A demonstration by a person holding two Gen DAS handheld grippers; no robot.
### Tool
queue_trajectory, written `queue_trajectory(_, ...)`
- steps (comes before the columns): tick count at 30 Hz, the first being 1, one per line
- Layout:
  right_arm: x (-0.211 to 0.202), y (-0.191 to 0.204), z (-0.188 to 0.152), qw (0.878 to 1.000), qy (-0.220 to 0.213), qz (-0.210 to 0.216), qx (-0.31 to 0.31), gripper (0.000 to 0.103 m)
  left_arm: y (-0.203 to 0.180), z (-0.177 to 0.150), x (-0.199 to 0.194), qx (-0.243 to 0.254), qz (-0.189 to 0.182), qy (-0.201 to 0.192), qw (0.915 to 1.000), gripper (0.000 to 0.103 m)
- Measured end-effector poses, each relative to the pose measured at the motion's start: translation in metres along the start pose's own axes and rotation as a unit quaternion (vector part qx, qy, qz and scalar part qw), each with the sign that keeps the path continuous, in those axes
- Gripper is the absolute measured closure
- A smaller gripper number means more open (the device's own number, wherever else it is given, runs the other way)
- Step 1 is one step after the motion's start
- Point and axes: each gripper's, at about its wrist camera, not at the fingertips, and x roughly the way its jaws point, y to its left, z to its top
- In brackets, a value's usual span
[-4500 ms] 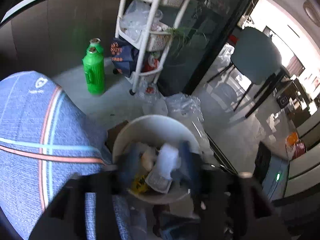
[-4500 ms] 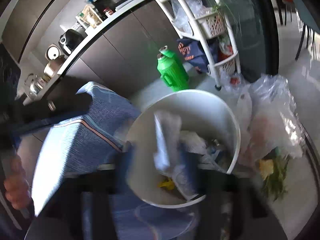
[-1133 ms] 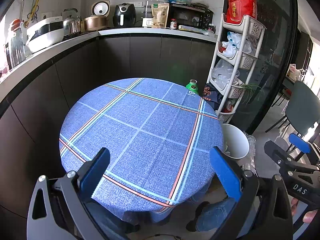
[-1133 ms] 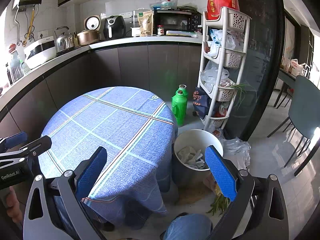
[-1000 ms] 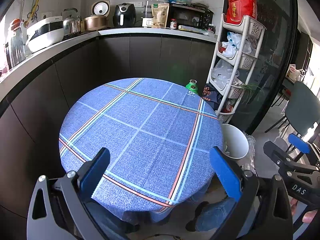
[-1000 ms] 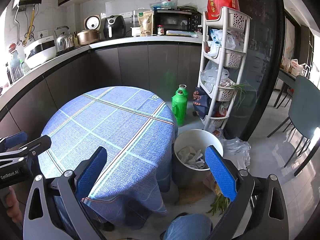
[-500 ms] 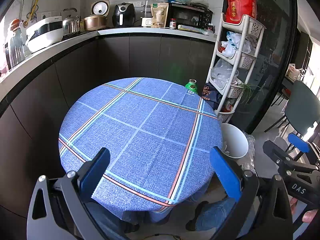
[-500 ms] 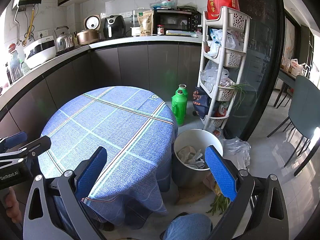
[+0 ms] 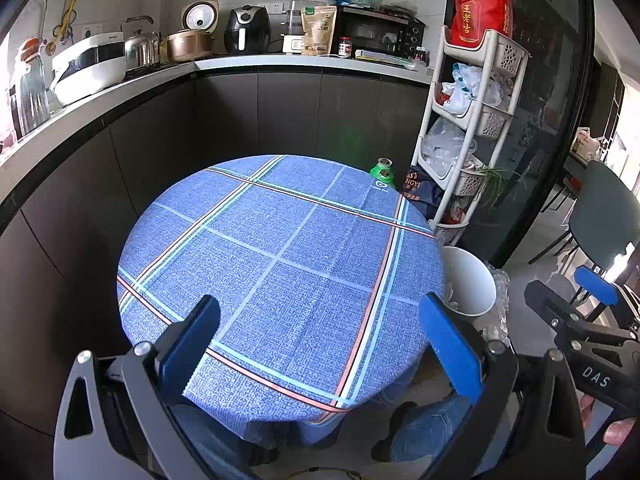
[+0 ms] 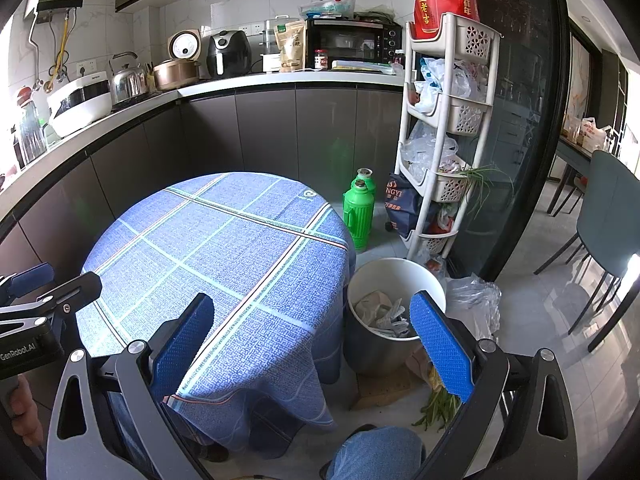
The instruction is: Collect trash
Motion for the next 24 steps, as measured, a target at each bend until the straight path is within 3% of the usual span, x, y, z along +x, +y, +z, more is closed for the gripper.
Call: queue_trajectory(24,0.0003,-0.0017,0.0000,1.000,0.000,0.001,0.000,0.009,-0.0026,-0.0020,-0.0007,0.000,-0.001,0.002,1.0000,0.004)
